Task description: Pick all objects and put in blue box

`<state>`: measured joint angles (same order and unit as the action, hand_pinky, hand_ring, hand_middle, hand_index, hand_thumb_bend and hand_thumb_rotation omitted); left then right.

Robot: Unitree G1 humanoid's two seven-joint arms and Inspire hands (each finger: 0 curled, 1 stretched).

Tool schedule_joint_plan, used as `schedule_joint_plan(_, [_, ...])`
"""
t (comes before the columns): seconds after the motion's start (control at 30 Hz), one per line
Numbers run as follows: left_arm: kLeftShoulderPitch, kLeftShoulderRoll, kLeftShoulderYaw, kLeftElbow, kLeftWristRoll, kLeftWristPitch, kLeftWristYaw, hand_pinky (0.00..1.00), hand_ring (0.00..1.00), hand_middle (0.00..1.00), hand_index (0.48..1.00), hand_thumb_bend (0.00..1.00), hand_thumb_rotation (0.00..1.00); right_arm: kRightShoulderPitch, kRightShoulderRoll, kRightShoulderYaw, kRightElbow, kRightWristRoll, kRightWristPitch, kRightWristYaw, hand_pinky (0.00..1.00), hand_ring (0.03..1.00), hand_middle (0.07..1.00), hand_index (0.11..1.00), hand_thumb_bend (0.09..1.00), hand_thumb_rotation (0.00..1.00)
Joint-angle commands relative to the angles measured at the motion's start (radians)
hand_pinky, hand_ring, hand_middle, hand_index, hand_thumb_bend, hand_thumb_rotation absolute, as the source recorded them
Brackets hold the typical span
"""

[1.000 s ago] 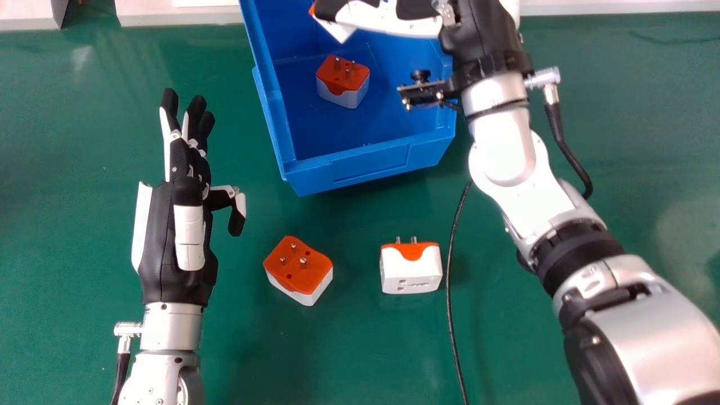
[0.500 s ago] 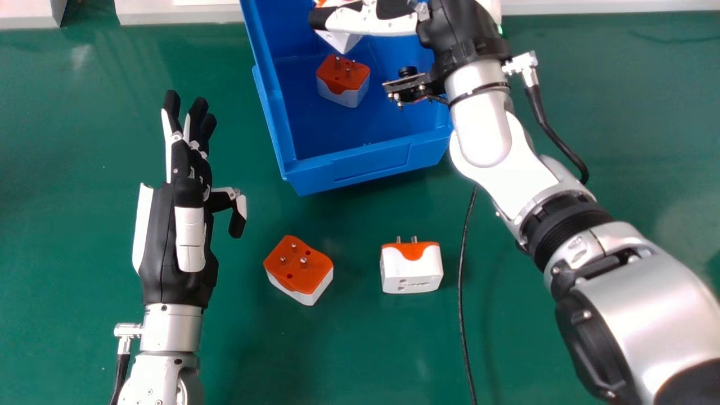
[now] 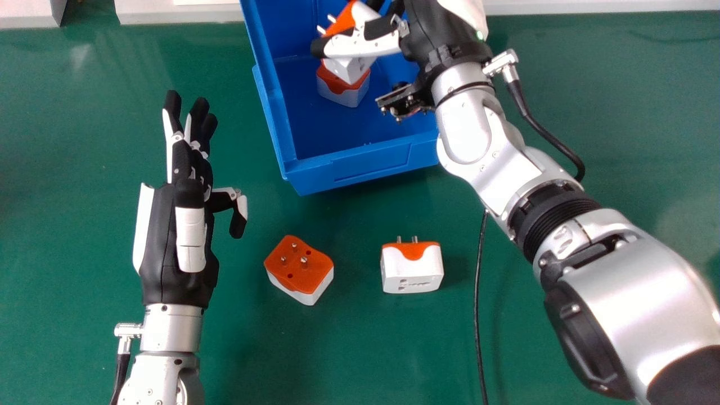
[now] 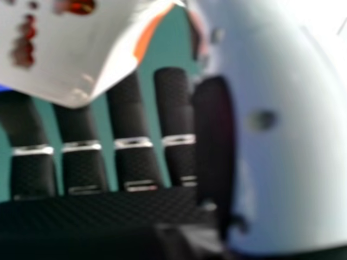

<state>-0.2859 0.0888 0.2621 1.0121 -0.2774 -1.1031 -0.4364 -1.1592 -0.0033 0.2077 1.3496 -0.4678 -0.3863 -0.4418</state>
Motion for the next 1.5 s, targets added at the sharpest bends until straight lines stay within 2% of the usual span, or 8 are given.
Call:
schedule_joint_plan(0.0, [0.003, 0.001, 0.004, -0.009, -0.003, -0.021, -0.005, 0.00, 1.00, 1.00, 0.989, 1.00, 1.00, -0.045, 0.008, 0.003, -0.007, 0.001, 0.007, 0.003, 0.33, 0.413, 0.494, 0.514, 0.501, 0.00])
schedule_joint_plan(0.2, [0.013, 0.002, 0.006, -0.016, -0.006, -0.023, -0.005, 0.00, 1.00, 1.00, 0.989, 1.00, 1.00, -0.033, 0.013, 0.001, -0.006, 0.005, 0.009, 0.011, 0.33, 0.413, 0.492, 0.518, 0.500, 0.00])
schedule_joint_plan(0.47, [0.015, -0.002, 0.004, -0.017, 0.003, -0.025, 0.008, 0.00, 1.00, 1.00, 0.989, 1.00, 1.00, -0.018, 0.002, -0.025, -0.006, 0.031, -0.030, 0.072, 0.32, 0.422, 0.518, 0.533, 0.496, 0.00])
schedule_joint_plan(0.63, [0.019, -0.002, 0.005, -0.017, 0.000, -0.026, 0.006, 0.00, 1.00, 1.00, 0.990, 1.00, 1.00, -0.011, -0.012, -0.017, -0.019, 0.026, -0.079, 0.066, 0.45, 0.533, 0.617, 0.629, 0.750, 0.03])
schedule_joint_plan(0.73, [0.023, -0.004, 0.004, -0.023, 0.004, -0.029, 0.012, 0.00, 1.00, 1.00, 0.991, 1.00, 1.00, 0.012, -0.027, -0.014, -0.043, 0.027, -0.166, 0.040, 0.47, 0.555, 0.636, 0.646, 0.796, 0.04])
schedule_joint_plan(0.97, [0.043, -0.012, -0.003, -0.039, 0.021, -0.039, 0.043, 0.00, 1.00, 1.00, 0.995, 1.00, 1.00, 0.269, -0.132, -0.038, -0.264, 0.078, -0.569, 0.049, 0.49, 0.583, 0.650, 0.652, 0.856, 0.05])
schedule_joint_plan(1.17, [0.049, -0.022, -0.013, -0.044, 0.041, -0.042, 0.070, 0.00, 1.00, 1.00, 0.998, 1.00, 1.00, 0.511, -0.206, -0.056, -0.485, 0.222, -0.684, 0.251, 0.50, 0.597, 0.653, 0.653, 0.860, 0.05])
schedule_joint_plan(1.47, [0.060, -0.024, -0.013, -0.060, 0.027, -0.039, 0.058, 0.00, 1.00, 1.00, 0.999, 1.00, 1.00, 0.879, -0.290, -0.069, -0.823, 0.416, -0.727, 0.484, 0.54, 0.627, 0.659, 0.673, 0.875, 0.06])
